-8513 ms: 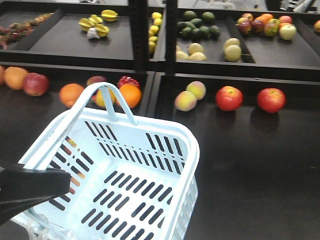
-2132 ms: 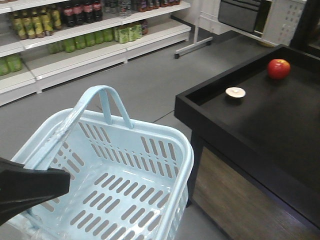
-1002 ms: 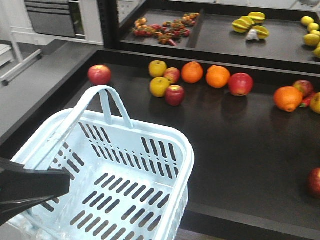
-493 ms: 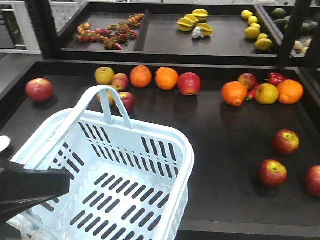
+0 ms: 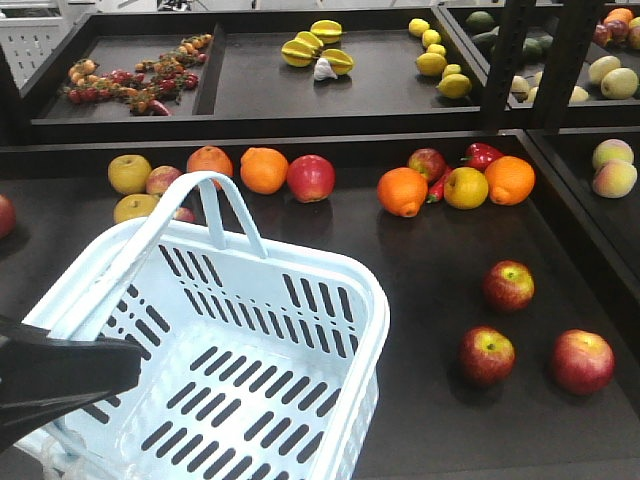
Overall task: Pick three apples into basket with both arms
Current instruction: 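Drive the base up to the table with red apples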
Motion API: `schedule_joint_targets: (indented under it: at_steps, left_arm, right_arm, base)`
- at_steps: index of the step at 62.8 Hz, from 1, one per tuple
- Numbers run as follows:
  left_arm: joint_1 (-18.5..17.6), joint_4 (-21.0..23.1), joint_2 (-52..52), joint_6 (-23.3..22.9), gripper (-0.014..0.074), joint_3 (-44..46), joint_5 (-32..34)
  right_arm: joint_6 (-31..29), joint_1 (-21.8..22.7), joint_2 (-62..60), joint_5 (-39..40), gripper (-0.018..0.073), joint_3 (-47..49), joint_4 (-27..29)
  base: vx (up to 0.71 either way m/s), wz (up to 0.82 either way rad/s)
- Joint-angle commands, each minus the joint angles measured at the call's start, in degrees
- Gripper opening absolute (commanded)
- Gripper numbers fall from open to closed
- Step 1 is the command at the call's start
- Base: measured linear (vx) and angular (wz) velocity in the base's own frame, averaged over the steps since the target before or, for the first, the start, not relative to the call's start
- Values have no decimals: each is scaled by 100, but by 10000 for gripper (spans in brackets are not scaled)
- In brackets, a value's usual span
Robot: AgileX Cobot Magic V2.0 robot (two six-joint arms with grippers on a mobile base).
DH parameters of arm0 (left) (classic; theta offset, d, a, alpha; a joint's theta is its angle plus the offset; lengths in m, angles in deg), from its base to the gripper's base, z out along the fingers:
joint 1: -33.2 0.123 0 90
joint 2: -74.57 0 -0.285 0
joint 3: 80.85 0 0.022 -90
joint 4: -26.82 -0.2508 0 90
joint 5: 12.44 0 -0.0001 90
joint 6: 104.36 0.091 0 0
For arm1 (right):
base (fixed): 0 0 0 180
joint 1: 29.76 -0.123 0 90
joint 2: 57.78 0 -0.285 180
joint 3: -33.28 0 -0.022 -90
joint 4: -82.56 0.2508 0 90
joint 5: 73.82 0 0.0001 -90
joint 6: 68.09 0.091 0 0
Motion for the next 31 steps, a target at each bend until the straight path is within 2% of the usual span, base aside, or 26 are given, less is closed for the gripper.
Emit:
schedule_joint_targets:
  at_steps: [1,31]
  left_arm:
    - [-11,428,47,18,-7,185,270]
    - [-11,428,47,18,-7,185,270]
  right_arm:
    - [-30,45,-61,402,-4,-73,-36]
    - [-30,45,-61,402,-4,-73,-36]
  base:
    - [12,-17]
    - [14,-6]
